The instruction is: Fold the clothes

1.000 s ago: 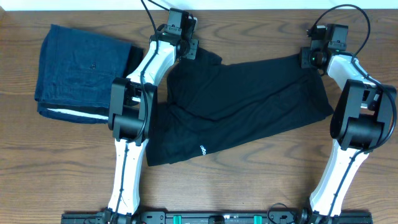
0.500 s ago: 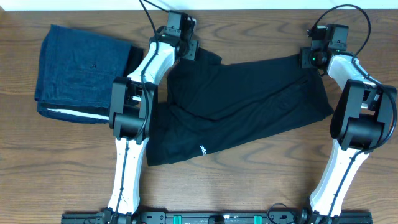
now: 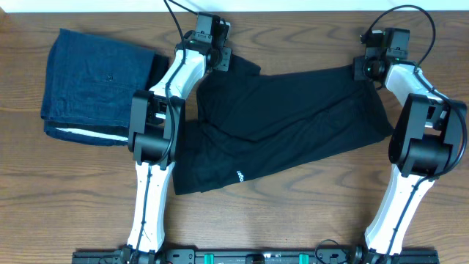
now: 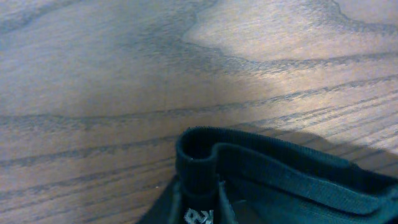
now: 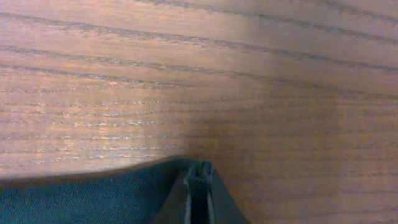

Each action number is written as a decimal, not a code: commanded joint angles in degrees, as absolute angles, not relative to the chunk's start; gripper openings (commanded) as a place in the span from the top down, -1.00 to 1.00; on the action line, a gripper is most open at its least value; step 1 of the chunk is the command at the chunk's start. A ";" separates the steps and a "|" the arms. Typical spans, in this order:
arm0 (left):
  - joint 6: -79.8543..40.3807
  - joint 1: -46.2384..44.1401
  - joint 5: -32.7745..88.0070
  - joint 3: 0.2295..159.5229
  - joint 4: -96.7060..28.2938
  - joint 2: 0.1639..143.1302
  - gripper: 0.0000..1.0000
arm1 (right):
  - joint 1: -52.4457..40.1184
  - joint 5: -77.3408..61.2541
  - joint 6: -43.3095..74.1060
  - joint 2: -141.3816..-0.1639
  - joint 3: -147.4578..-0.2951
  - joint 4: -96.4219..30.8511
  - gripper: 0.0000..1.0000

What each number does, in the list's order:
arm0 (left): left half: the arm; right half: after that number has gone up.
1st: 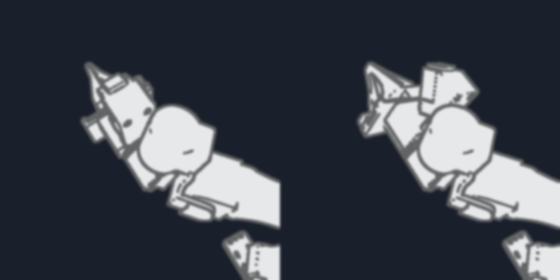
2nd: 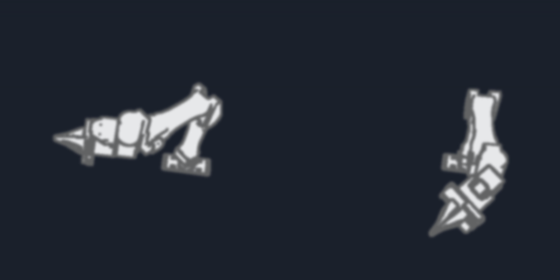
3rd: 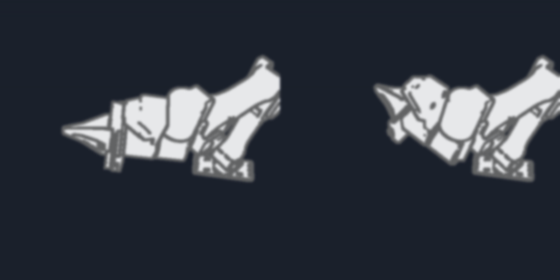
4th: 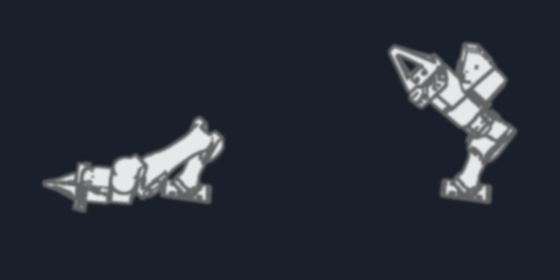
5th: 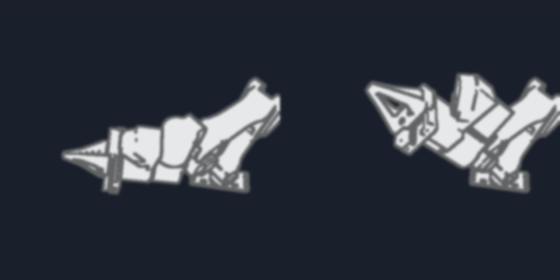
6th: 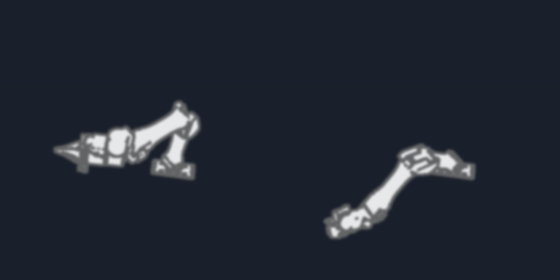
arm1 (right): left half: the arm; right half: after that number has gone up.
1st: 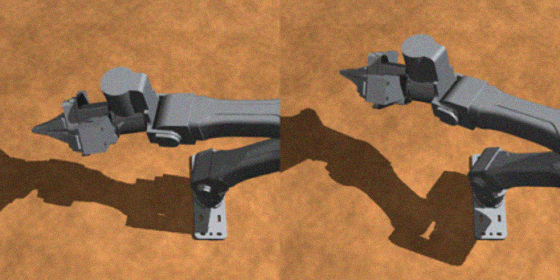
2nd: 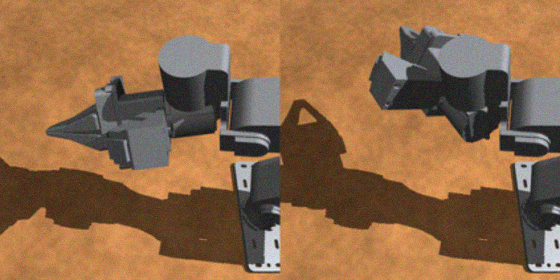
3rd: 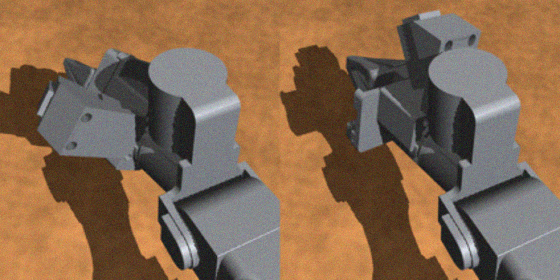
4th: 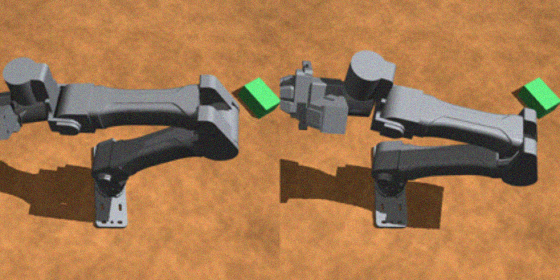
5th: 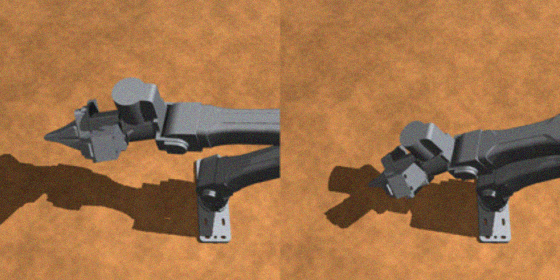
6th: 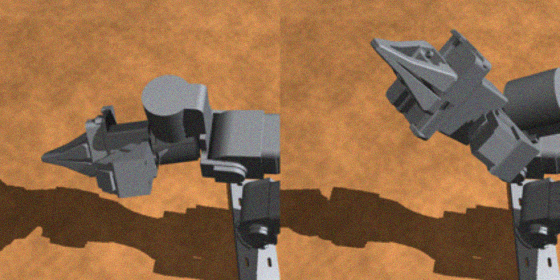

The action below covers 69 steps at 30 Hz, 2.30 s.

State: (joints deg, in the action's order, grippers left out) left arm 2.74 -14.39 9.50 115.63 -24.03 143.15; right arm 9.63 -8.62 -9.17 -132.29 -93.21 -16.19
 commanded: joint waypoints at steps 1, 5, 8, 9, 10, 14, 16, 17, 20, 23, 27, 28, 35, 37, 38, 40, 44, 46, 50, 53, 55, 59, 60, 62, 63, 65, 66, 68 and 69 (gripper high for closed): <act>2.55 -14.09 9.85 114.72 -25.23 142.28 0.71 | 9.56 -5.91 -10.04 -135.96 -91.88 -17.41 0.98; 2.55 -14.04 9.85 114.72 -28.01 139.72 0.71 | 9.56 -6.46 -10.37 -135.79 -91.90 -17.56 0.99; 2.55 -14.04 9.85 114.72 -31.29 137.60 0.71 | 9.56 -6.46 -10.33 -135.26 -91.90 -18.11 0.98; 2.55 -14.04 9.87 114.72 -32.62 136.84 0.71 | 9.58 -6.48 -10.31 -134.93 -91.90 -18.31 0.98; 2.55 -14.04 9.87 114.72 -33.91 136.09 0.71 | 9.58 -6.46 -10.33 -134.65 -91.90 -18.50 0.98; 2.52 -14.04 9.87 114.72 -38.37 133.49 0.73 | 9.56 -6.48 -10.33 -132.75 -91.90 -19.57 0.98; 2.55 -14.04 9.87 114.72 -40.21 132.51 0.73 | 9.56 -6.55 -10.37 -131.46 -91.90 -20.40 0.98; 2.55 -14.04 9.87 114.72 -41.34 131.94 0.74 | 9.56 -6.66 -10.66 -130.72 -91.90 -20.91 0.98; 2.55 -14.04 9.87 114.72 -44.16 130.52 0.80 | 9.58 -6.90 -12.75 -128.35 -91.90 -23.59 0.98; 2.52 -14.04 9.87 114.72 -47.62 128.97 0.85 | 9.69 -6.98 -12.69 -125.86 -91.90 -26.85 0.98; 2.24 -14.04 9.87 114.72 -53.41 126.06 0.88 | 9.69 -7.38 -12.69 -122.93 -91.90 -31.64 0.96; 2.00 -14.04 9.87 114.72 -54.89 125.19 0.89 | 9.69 -7.38 -12.69 -122.10 -91.90 -32.93 0.94; -4.14 -14.17 9.87 114.72 -63.46 119.68 0.88 | 9.69 -7.60 -12.40 -119.09 -91.90 -39.18 0.85; -5.28 -14.22 9.87 114.72 -65.87 118.74 0.88 | 9.72 -7.94 -12.27 -118.83 -91.90 -40.47 0.88; -5.43 -14.24 9.89 114.72 -67.18 118.24 0.88 | 9.74 -8.08 -12.27 -118.80 -91.90 -41.34 0.92; -5.48 -14.33 9.87 114.72 -69.47 117.54 0.88 | 9.74 -9.13 -12.34 -118.76 -91.90 -42.54 0.98; -6.20 -14.33 9.85 114.72 -72.84 116.95 0.88 | 9.89 -10.81 -12.51 -118.52 -91.90 -43.59 0.98; -6.94 -14.33 9.85 114.72 -74.56 116.95 0.88 | 10.13 -11.00 -12.49 -118.19 -91.90 -44.47 0.98; -8.54 -14.33 9.80 114.69 -77.91 116.95 0.88 | 10.92 -10.98 -12.51 -117.62 -91.90 -46.83 0.98; -10.70 -14.37 9.80 114.69 -79.81 116.95 0.88 | 11.70 -11.00 -12.51 -117.51 -91.90 -48.71 0.98; -11.57 -14.61 9.78 114.69 -81.17 116.90 0.88 | 12.19 -10.98 -12.47 -117.51 -91.90 -50.17 0.98; -14.06 -15.73 9.63 114.65 -83.68 116.88 0.88 | 12.69 -10.96 -12.49 -117.51 -91.90 -53.36 0.97; -14.90 -16.23 9.63 114.52 -84.58 116.88 0.88 | 12.71 -10.94 -12.49 -117.51 -91.90 -54.22 0.98; -15.38 -17.23 9.63 114.43 -86.43 116.88 0.88 | 12.73 -10.61 -12.47 -117.51 -91.90 -55.72 0.97; -15.40 -17.87 9.63 114.41 -87.42 116.88 0.88 | 12.73 -10.50 -12.49 -117.51 -91.90 -56.42 0.97; -16.58 -19.25 9.65 113.80 -88.33 116.88 0.88 | 12.73 -10.20 -12.47 -117.51 -91.90 -58.04 0.97; -17.15 -19.92 9.65 113.38 -88.55 116.88 0.88 | 12.73 -9.47 -12.36 -117.51 -91.90 -58.76 0.98; -18.00 -21.52 9.65 111.68 -88.64 116.88 0.88 | 12.73 -6.79 -10.55 -117.51 -91.90 -59.94 0.98; -18.13 -22.28 9.65 110.72 -88.64 116.88 0.88 | 12.75 -5.28 -9.69 -117.51 -91.90 -60.62 0.98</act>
State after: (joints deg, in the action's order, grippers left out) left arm -15.79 -20.38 10.13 113.21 -88.12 117.73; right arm 12.10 -9.26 -11.84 -119.83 -92.14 -59.64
